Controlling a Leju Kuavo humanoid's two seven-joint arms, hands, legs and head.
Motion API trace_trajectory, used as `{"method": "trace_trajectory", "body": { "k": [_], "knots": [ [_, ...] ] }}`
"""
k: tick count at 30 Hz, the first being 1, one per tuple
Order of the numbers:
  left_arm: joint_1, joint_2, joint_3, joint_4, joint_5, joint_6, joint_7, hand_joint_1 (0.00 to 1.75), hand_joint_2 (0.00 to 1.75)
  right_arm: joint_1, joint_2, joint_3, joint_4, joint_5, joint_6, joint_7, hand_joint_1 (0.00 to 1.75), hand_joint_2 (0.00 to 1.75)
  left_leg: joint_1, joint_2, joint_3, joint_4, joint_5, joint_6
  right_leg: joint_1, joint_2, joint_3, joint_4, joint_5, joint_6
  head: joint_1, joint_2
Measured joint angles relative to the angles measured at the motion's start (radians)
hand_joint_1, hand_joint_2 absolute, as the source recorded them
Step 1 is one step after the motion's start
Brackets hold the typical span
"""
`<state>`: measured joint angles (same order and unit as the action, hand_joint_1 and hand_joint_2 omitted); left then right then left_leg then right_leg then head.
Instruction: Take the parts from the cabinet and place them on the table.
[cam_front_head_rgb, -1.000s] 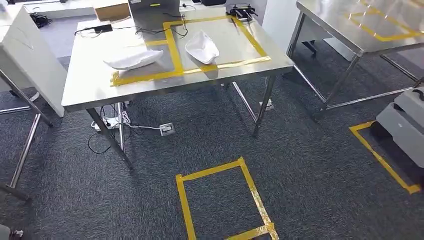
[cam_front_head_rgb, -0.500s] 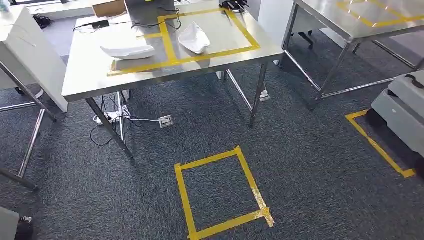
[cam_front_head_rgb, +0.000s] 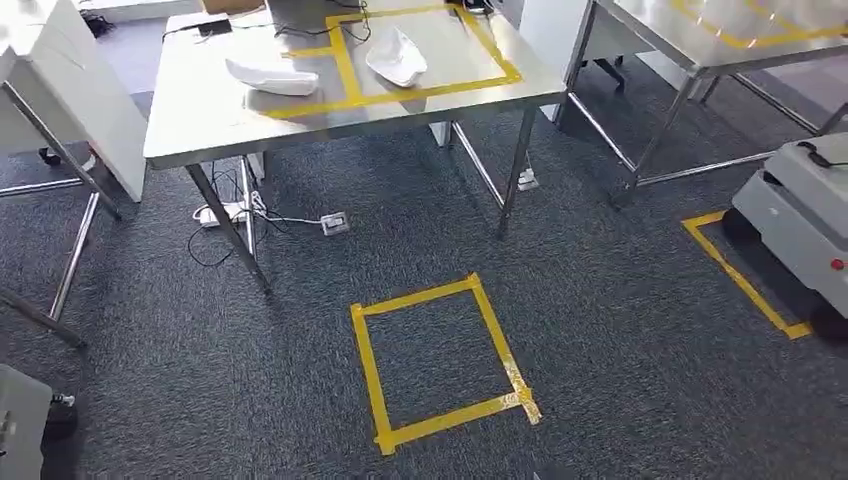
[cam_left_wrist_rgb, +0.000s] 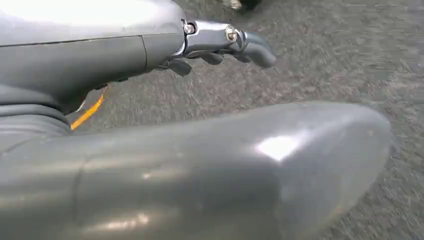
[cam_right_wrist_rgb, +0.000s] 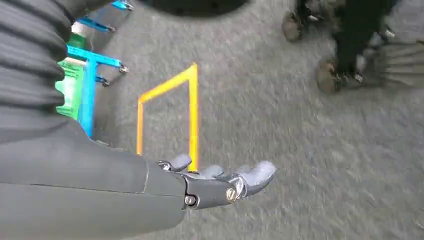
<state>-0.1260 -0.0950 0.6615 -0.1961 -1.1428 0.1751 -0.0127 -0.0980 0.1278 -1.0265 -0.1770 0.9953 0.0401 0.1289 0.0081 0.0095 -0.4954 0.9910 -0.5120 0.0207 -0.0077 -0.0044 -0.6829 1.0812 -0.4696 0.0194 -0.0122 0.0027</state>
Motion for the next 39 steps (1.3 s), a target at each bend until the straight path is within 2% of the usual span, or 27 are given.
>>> {"method": "trace_trajectory", "body": {
  "k": [2, 3, 4, 5, 7, 8, 9, 12, 13, 14, 15, 17, 18, 19, 21, 22, 23, 24, 28, 29, 30, 33, 34, 35, 36, 38, 39],
  "knots": [
    [0.004, 0.007, 0.0, 0.0, -0.008, 0.0, 0.045, 0.0, 0.0, 0.002, 0.009, 0.0, 0.001, -0.003, -0.015, 0.028, 0.0, 1.75, -0.001, 0.001, -0.025, 0.005, 0.021, 0.001, -0.004, 0.0, -0.043, 0.159, -0.107, 0.008, 0.0, 0.0],
    [0.007, 0.012, 0.0, 0.0, -0.011, -0.001, 0.065, 0.0, 0.0, 0.005, 0.01, 0.0, 0.0, -0.012, -0.028, 0.038, 0.0, 1.75, -0.002, 0.0, -0.044, 0.01, 0.033, 0.0, -0.004, 0.0, -0.054, 0.225, -0.128, 0.011, 0.0, 0.0],
    [0.011, 0.016, 0.0, 0.0, -0.016, -0.007, 0.089, 0.0, 0.0, 0.006, 0.01, 0.0, 0.001, -0.025, -0.044, 0.044, 0.0, 1.75, -0.002, 0.001, -0.063, 0.015, 0.042, -0.002, -0.004, 0.0, -0.047, 0.248, -0.117, 0.012, 0.0, 0.0],
    [0.018, 0.022, 0.0, 0.0, -0.023, -0.013, 0.108, 0.0, 0.0, 0.006, 0.01, -0.005, 0.0, -0.042, -0.058, 0.048, 0.0, 1.75, -0.002, 0.001, -0.078, 0.018, 0.051, -0.004, -0.005, 0.0, -0.019, 0.226, -0.088, 0.012, 0.0, 0.0],
    [0.032, 0.027, 0.0, 0.001, -0.024, -0.013, 0.125, 0.0, 0.0, 0.007, 0.01, -0.024, 0.0, -0.084, -0.076, 0.047, 0.0, 1.75, -0.001, 0.001, -0.102, 0.027, 0.064, -0.012, -0.005, 0.001, 0.097, 0.074, -0.027, 0.006, 0.0, 0.0],
    [0.037, 0.03, 0.0, 0.001, -0.02, -0.01, 0.126, 0.0, 0.0, 0.007, 0.01, -0.037, 0.0, -0.095, -0.076, 0.049, 0.0, 1.75, 0.0, 0.001, -0.11, 0.032, 0.069, -0.017, -0.005, 0.003, 0.159, -0.024, -0.036, -0.001, 0.0, 0.0],
    [0.04, 0.033, 0.0, 0.001, -0.014, -0.008, 0.124, 0.0, 0.0, 0.006, 0.011, -0.042, 0.0, -0.091, -0.069, 0.058, 0.0, 1.75, -0.003, 0.002, -0.118, 0.034, 0.076, -0.025, 0.003, 0.006, 0.189, -0.076, -0.063, -0.009, 0.0, 0.0],
    [0.041, 0.04, 0.0, 0.001, -0.003, -0.006, 0.117, 0.0, 0.0, 0.012, 0.013, -0.042, 0.0, -0.071, -0.053, 0.081, 0.0, 1.75, 0.0, 0.001, -0.121, 0.024, 0.102, -0.043, 0.009, 0.005, 0.174, -0.075, -0.048, -0.027, 0.0, 0.0],
    [0.043, 0.041, 0.0, 0.002, -0.003, -0.006, 0.117, 0.0, 0.0, 0.012, 0.015, -0.043, 0.0, -0.071, -0.052, 0.084, 0.0, 1.75, -0.004, -0.001, -0.123, 0.024, 0.109, -0.051, 0.003, 0.004, 0.165, -0.084, -0.036, -0.038, 0.0, 0.0],
    [0.045, 0.045, 0.0, 0.002, -0.002, -0.005, 0.117, 0.0, 0.0, 0.01, 0.019, -0.043, 0.001, -0.065, -0.051, 0.087, 0.0, 1.75, 0.002, -0.004, -0.136, 0.034, 0.086, -0.054, -0.001, -0.003, 0.163, -0.088, -0.025, -0.044, 0.0, 0.0],
    [0.044, 0.046, 0.0, 0.003, 0.0, -0.005, 0.113, 0.0, 0.0, 0.009, 0.019, -0.043, 0.0, -0.056, -0.05, 0.094, 0.0, 1.75, 0.001, -0.006, -0.15, 0.074, 0.032, -0.058, -0.001, -0.001, 0.152, -0.09, -0.016, -0.054, -0.003, 0.0],
    [0.042, 0.049, 0.0, 0.002, 0.001, -0.004, 0.1, 0.0, 0.0, 0.01, 0.019, -0.042, 0.0, -0.026, -0.063, 0.116, 0.0, 1.75, 0.001, -0.006, -0.184, 0.212, -0.074, -0.065, 0.002, -0.003, 0.128, -0.088, 0.004, -0.058, -0.005, 0.0],
    [0.041, 0.049, 0.0, 0.002, 0.001, -0.005, 0.096, 0.0, 0.0, 0.012, 0.019, -0.042, 0.0, -0.027, -0.075, 0.112, 0.0, 1.75, 0.001, -0.006, -0.197, 0.28, -0.106, -0.068, 0.003, -0.005, 0.115, -0.085, 0.013, -0.058, -0.005, 0.0],
    [0.041, 0.049, 0.0, 0.003, 0.001, -0.008, 0.095, 0.0, 0.0, 0.012, 0.019, -0.042, 0.0, -0.042, -0.085, 0.094, 0.0, 1.75, 0.001, -0.006, -0.196, 0.325, -0.107, -0.069, 0.004, -0.006, 0.097, -0.08, 0.023, -0.058, -0.005, 0.0],
    [0.04, 0.049, 0.0, 0.003, 0.002, -0.013, 0.097, 0.0, 0.0, 0.01, 0.018, -0.049, 0.0, -0.064, -0.087, 0.058, 0.0, 1.75, 0.001, -0.006, -0.136, 0.275, -0.043, -0.066, 0.004, -0.006, 0.066, -0.07, 0.04, -0.055, -0.005, 0.0],
    [0.037, 0.048, 0.0, 0.003, 0.001, -0.015, 0.099, 0.0, 0.0, 0.01, 0.017, -0.052, 0.0, -0.067, -0.087, 0.043, 0.0, 1.75, 0.001, -0.006, -0.079, 0.199, -0.009, -0.062, 0.005, -0.006, 0.052, -0.065, 0.048, -0.052, -0.005, 0.0],
    [0.031, 0.048, 0.001, 0.003, 0.0, -0.019, 0.104, 0.0, 0.0, 0.009, 0.016, -0.055, 0.0, -0.073, -0.092, 0.028, 0.0, 1.75, 0.001, -0.007, -0.014, 0.107, -0.002, -0.057, 0.004, -0.005, 0.041, -0.062, 0.053, -0.049, -0.005, 0.0],
    [0.021, 0.047, 0.001, 0.003, -0.001, -0.029, 0.105, 0.0, 1.75, 0.008, 0.014, -0.058, 0.0, -0.078, -0.097, 0.018, 0.0, 1.75, -0.003, -0.007, 0.036, 0.033, -0.048, -0.052, 0.007, -0.006, 0.034, -0.059, 0.06, -0.041, -0.005, 0.0],
    [-0.008, 0.03, 0.003, 0.003, 0.017, -0.072, 0.058, 0.0, 1.75, 0.002, 0.007, -0.068, 0.0, -0.069, -0.083, -0.017, 0.0, 1.75, -0.012, -0.01, 0.019, 0.009, -0.035, -0.02, 0.005, -0.009, 0.034, -0.07, 0.093, -0.015, -0.007, 0.0],
    [-0.017, 0.021, 0.003, 0.003, 0.022, -0.073, 0.05, 0.0, 1.75, 0.005, 0.001, -0.064, 0.0, -0.047, -0.082, -0.022, 0.0, 1.75, -0.004, -0.006, 0.013, 0.003, -0.02, -0.009, 0.002, -0.006, 0.028, -0.062, 0.089, -0.009, -0.007, 0.0],
    [-0.023, 0.02, 0.003, 0.002, 0.032, -0.074, 0.047, 0.0, 1.75, 0.009, -0.003, -0.055, 0.0, -0.039, -0.081, -0.027, 0.0, 1.75, -0.003, -0.005, 0.005, 0.003, -0.013, -0.002, 0.002, -0.001, 0.016, -0.034, 0.053, -0.003, -0.006, 0.0],
    [-0.024, 0.012, -0.008, -0.014, 0.082, -0.077, 0.041, 0.0, 1.75, 0.025, -0.01, -0.001, 0.0, -0.07, -0.08, -0.037, 0.0, 1.75, -0.003, 0.001, -0.024, 0.009, 0.008, 0.003, -0.003, 0.002, -0.059, 0.193, -0.094, 0.012, -0.005, 0.0],
    [-0.024, 0.012, -0.013, -0.02, 0.107, -0.08, 0.04, 0.0, 1.75, 0.032, -0.013, 0.014, 0.0, -0.086, -0.079, -0.038, 0.0, 1.75, -0.003, 0.001, -0.032, 0.013, 0.014, 0.002, -0.003, 0.002, -0.069, 0.243, -0.115, 0.014, -0.005, 0.0],
    [-0.024, 0.012, -0.021, -0.026, 0.122, -0.08, 0.04, 0.0, 1.75, 0.041, -0.014, 0.027, 0.0, -0.099, -0.079, -0.038, 0.0, 1.75, -0.003, 0.001, -0.042, 0.019, 0.019, 0.0, -0.004, 0.002, -0.055, 0.241, -0.112, 0.015, -0.005, 0.0],
    [-0.024, 0.012, -0.028, -0.037, 0.145, -0.082, 0.039, 0.0, 1.75, 0.051, -0.018, 0.046, 0.0, -0.118, -0.079, -0.039, 0.0, 1.75, -0.002, 0.0, -0.051, 0.024, 0.022, -0.004, -0.004, 0.002, -0.016, 0.193, -0.089, 0.015, -0.005, 0.0],
    [-0.024, 0.011, -0.046, -0.057, 0.189, -0.084, 0.039, 0.0, 1.75, 0.07, -0.024, 0.086, 0.0, -0.156, -0.079, -0.044, 0.0, 1.75, 0.0, 0.0, -0.062, 0.037, 0.024, -0.009, -0.005, 0.002, 0.108, 0.009, -0.022, 0.011, -0.005, 0.0],
    [-0.023, 0.012, -0.057, -0.067, 0.211, -0.085, 0.039, 0.0, 1.75, 0.075, -0.025, 0.106, 0.0, -0.175, -0.078, -0.049, 0.0, 1.75, 0.0, 0.002, -0.067, 0.04, 0.025, -0.013, -0.005, 0.003, 0.138, -0.052, -0.043, 0.005, -0.005, 0.0]
  ]
}}
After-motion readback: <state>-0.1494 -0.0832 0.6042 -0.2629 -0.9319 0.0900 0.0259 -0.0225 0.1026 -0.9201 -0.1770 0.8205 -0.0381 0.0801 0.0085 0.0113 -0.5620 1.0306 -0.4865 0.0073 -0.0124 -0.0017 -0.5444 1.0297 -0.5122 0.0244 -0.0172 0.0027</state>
